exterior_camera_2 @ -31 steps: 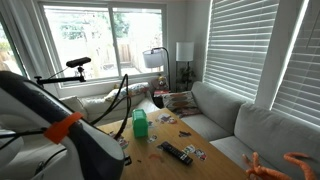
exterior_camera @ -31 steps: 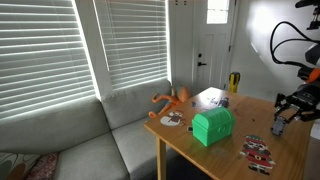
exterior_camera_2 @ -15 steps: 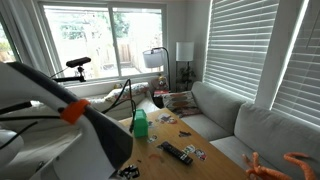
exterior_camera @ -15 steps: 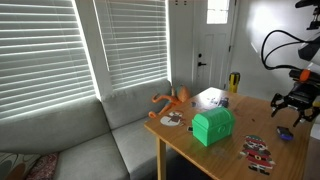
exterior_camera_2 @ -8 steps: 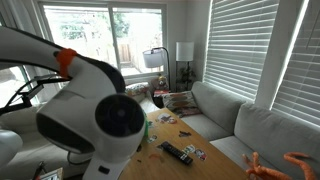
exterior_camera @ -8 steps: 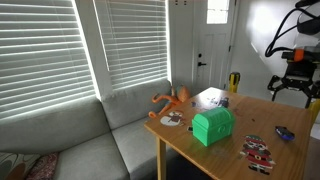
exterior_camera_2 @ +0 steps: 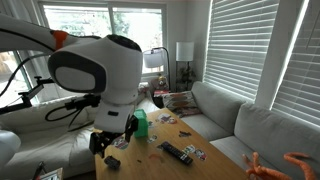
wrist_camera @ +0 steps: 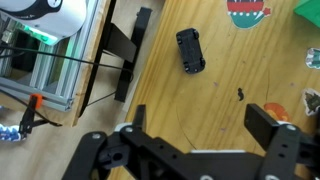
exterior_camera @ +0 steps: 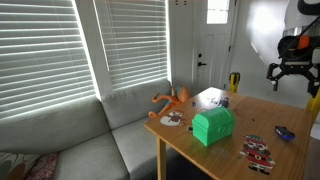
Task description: Place the blue toy car upside down
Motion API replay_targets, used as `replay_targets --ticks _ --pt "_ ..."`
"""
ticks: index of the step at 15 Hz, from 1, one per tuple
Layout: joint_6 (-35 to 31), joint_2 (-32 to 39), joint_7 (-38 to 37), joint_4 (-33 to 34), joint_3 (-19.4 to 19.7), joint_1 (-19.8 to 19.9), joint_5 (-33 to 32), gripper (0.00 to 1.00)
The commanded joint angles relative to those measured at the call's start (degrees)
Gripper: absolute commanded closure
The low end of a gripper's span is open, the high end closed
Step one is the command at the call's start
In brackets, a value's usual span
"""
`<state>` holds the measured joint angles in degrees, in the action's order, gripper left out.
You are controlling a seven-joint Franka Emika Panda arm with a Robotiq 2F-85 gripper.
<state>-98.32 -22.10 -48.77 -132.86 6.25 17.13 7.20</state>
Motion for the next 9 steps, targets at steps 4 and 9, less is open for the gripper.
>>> replay_targets --ticks 4,9 --pt "0.10 -2.53 0.87 0.44 -1.79 -2.16 -2.65 0.00" --pt "0.12 -3.68 1.19 0.44 -2.51 -2.61 -3.19 0.00"
